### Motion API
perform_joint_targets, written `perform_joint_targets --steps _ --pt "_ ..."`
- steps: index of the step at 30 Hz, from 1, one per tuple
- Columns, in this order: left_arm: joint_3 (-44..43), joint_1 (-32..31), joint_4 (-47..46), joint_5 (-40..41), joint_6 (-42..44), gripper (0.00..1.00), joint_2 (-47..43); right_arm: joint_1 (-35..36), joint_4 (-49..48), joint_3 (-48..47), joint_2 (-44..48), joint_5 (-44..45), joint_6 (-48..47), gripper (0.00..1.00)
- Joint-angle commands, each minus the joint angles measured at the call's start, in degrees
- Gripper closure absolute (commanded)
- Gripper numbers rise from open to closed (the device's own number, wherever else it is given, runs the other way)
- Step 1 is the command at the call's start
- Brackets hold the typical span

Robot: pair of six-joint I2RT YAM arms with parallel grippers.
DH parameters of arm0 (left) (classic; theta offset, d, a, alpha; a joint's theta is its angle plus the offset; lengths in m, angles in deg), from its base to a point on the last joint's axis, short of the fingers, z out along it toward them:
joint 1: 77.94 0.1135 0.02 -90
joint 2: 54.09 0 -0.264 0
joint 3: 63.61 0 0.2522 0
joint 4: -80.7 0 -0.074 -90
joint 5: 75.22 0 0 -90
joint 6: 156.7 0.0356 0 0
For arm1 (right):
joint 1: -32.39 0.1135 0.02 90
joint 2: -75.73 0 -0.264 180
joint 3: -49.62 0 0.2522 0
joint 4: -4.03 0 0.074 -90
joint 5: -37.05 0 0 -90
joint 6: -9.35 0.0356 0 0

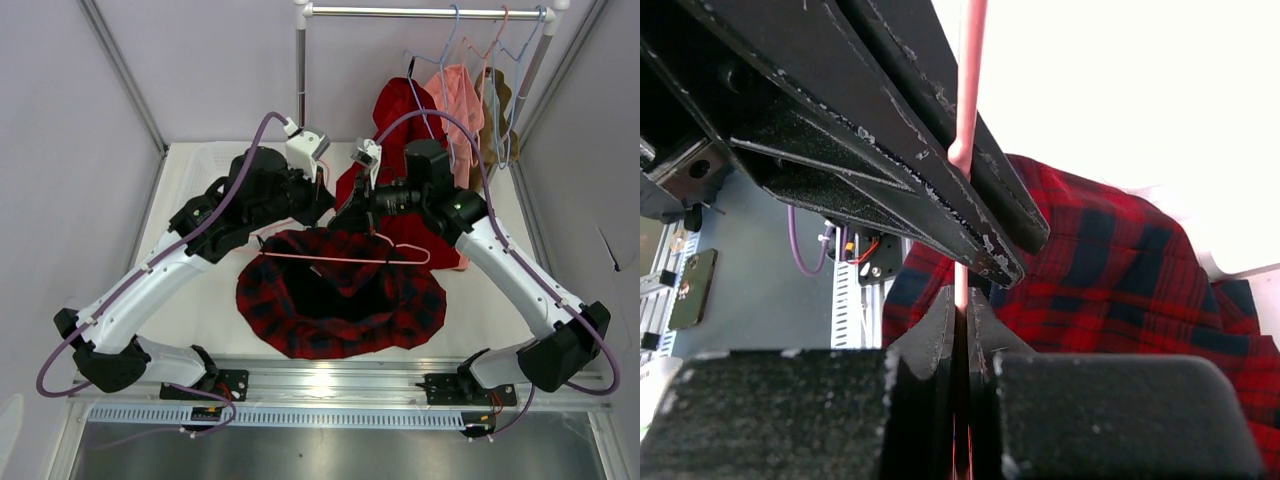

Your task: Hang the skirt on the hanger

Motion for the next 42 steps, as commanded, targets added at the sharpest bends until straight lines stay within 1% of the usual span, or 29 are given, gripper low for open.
perform_joint_targets --steps 1,2,4,5,6,8,11,15,18,21,25,26,29,30,32,37,39,42 --pt "-1.7 0.0 -3.8 0.2 0.8 1.00 -2.2 2.1 -0.2 -2.3 0.9 1.4 2.0 1.00" --pt "-1.7 0.0 -3.8 0.7 0.8 0.95 -2.3 2.8 -1.3 -1.9 1.5 2.9 2.5 1.00" --pt "-1.9 0.0 -3.8 1.1 1.0 0.82 -3.0 3.0 -2.9 -1.5 3.9 5.7 4.7 1.00" --pt "-2.0 0.0 -3.9 1.7 1.0 0.67 -3.3 3.0 -3.3 -1.9 4.5 6.5 5.2 1.00" --pt "-2.1 0.1 -3.9 2.1 1.1 0.61 -3.7 3.0 -3.2 -2.3 5.8 8.4 5.8 1.00" --pt "-2.5 0.1 -4.0 2.8 1.3 0.51 -4.2 2.7 -3.0 -2.9 7.0 9.7 6.4 1.00" --pt "-4.6 0.1 -3.8 3.8 1.7 0.45 -4.3 2.7 -3.9 -2.3 9.4 12.6 8.2 1.00" --pt "-8.4 0.0 -3.0 4.8 1.9 0.43 -4.3 2.6 -6.0 0.3 11.8 15.1 10.5 1.00" --pt "-10.5 0.1 -2.5 6.5 2.0 0.41 -5.0 1.8 -6.1 0.4 13.4 17.3 11.7 1.00" --pt "-11.5 0.1 -2.8 10.2 1.8 0.40 -7.1 0.2 -6.1 -0.4 14.9 19.8 12.7 1.00" --pt "-13.9 0.0 -3.4 15.2 1.5 0.39 -10.3 -2.0 -5.2 -3.3 15.9 23.7 13.3 1.00" --pt "-14.2 0.1 -3.7 17.7 1.1 0.39 -10.9 -3.0 -4.9 -5.2 15.9 24.8 13.3 1.00" --pt "-14.6 0.1 -4.8 21.3 0.5 0.38 -14.4 -4.6 -5.1 -7.6 15.5 29.0 14.5 1.00" --pt "-14.5 0.0 -5.1 21.8 0.5 0.38 -15.2 -4.8 -5.5 -8.2 15.2 32.4 14.7 1.00" --pt "-14.8 0.0 -5.2 22.4 0.5 0.39 -16.9 -5.0 -6.4 -9.2 14.6 35.9 15.5 1.00" --pt "-15.0 0.1 -4.4 22.7 -0.1 0.39 -19.0 -5.0 -9.8 -13.8 11.2 48.4 14.7 1.00" --pt "-14.6 0.1 -3.8 22.7 -0.3 0.39 -19.5 -5.0 -10.4 -15.6 9.7 50.8 14.0 1.00" --pt "-13.9 0.0 -3.7 22.7 -0.4 0.39 -20.3 -5.0 -14.7 -17.2 7.1 54.0 13.3 1.00"
